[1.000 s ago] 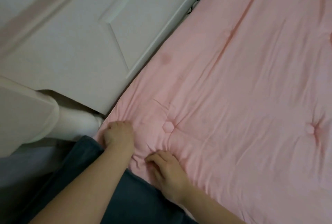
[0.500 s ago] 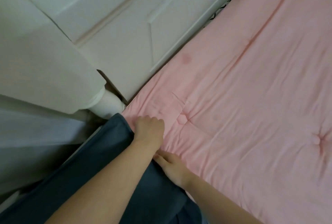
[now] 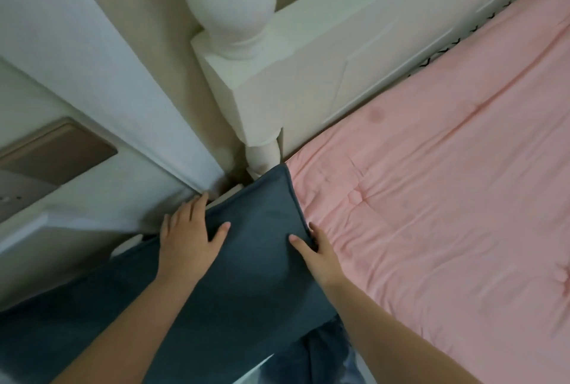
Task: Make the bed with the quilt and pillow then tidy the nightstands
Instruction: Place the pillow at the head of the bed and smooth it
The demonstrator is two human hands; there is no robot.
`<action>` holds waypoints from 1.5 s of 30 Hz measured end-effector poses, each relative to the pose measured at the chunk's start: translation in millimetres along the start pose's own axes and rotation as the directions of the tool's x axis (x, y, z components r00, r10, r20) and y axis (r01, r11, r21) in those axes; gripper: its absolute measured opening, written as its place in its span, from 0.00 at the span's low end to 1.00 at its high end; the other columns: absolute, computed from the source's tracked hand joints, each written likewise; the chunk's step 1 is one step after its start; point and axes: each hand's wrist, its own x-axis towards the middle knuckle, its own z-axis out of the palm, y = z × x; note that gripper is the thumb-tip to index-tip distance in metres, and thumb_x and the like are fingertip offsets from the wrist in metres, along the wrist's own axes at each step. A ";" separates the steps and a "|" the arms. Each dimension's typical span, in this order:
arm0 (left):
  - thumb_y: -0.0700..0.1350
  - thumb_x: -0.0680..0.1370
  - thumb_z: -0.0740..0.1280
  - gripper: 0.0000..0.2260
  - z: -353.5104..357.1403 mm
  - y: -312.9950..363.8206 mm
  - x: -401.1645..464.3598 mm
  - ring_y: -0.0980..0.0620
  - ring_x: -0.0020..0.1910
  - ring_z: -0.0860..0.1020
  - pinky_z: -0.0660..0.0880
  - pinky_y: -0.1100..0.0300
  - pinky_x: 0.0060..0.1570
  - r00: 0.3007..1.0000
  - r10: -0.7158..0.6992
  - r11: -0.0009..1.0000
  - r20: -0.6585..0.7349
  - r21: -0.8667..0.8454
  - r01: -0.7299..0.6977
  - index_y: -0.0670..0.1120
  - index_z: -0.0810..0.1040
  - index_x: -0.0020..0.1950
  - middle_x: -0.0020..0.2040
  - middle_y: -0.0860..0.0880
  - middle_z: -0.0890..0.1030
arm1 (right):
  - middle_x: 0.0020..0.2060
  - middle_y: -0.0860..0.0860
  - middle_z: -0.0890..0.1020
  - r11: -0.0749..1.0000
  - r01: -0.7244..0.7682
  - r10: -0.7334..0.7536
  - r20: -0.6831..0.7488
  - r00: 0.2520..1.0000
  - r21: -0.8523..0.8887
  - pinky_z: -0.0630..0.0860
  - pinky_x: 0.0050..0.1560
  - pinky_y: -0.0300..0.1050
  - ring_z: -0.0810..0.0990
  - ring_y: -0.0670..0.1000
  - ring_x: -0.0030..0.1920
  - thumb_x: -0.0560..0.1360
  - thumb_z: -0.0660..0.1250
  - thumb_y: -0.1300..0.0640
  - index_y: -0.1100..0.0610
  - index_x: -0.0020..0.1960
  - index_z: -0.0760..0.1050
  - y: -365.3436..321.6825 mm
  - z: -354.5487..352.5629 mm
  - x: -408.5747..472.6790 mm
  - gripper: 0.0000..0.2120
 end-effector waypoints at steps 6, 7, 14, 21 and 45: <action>0.76 0.72 0.45 0.36 8.7 -53.2 0.5 0.49 0.62 0.75 0.59 0.41 0.71 0.989 -0.095 0.995 0.113 0.039 0.092 0.55 0.72 0.66 0.59 0.51 0.79 | 0.70 0.43 0.67 0.840 0.322 -0.411 -0.125 0.903 -0.436 0.65 0.70 0.44 0.66 0.46 0.70 0.66 0.74 0.38 0.47 0.76 0.56 -24.4 31.6 16.5 0.45; 0.75 0.73 0.46 0.34 7.9 -57.5 -0.7 0.49 0.60 0.75 0.60 0.42 0.70 0.992 -0.083 0.996 0.099 0.024 0.081 0.55 0.73 0.64 0.58 0.51 0.79 | 0.71 0.44 0.67 0.728 0.423 -0.557 -0.107 0.823 -0.540 0.64 0.71 0.45 0.65 0.46 0.71 0.68 0.73 0.41 0.48 0.75 0.58 -28.9 38.3 15.9 0.42; 0.66 0.78 0.52 0.25 4.3 -108.4 -18.5 0.45 0.61 0.75 0.60 0.43 0.72 0.993 -0.115 0.993 0.036 0.011 0.115 0.53 0.74 0.65 0.60 0.48 0.79 | 0.74 0.49 0.65 0.112 0.661 -0.557 0.504 0.660 -0.742 0.44 0.78 0.58 0.51 0.52 0.79 0.75 0.63 0.53 0.51 0.78 0.54 -57.5 123.0 17.8 0.34; 0.57 0.79 0.61 0.17 4.2 -171.7 -35.0 0.42 0.52 0.77 0.73 0.47 0.56 0.971 -0.234 0.971 -0.048 0.030 0.236 0.48 0.77 0.62 0.54 0.44 0.79 | 0.69 0.53 0.71 -0.063 0.620 -0.237 0.616 0.752 -0.782 0.36 0.74 0.67 0.58 0.56 0.76 0.79 0.54 0.43 0.50 0.78 0.55 -68.7 188.2 19.5 0.30; 0.57 0.79 0.55 0.13 -54.5 -132.9 -139.6 0.54 0.27 0.73 0.72 0.56 0.28 0.992 0.114 0.993 -0.054 0.038 -0.112 0.54 0.65 0.37 0.28 0.53 0.74 | 0.51 0.53 0.80 -0.271 0.661 -0.079 0.700 0.710 -0.700 0.61 0.31 0.47 0.78 0.57 0.48 0.84 0.46 0.47 0.50 0.68 0.71 -58.8 146.9 -83.8 0.21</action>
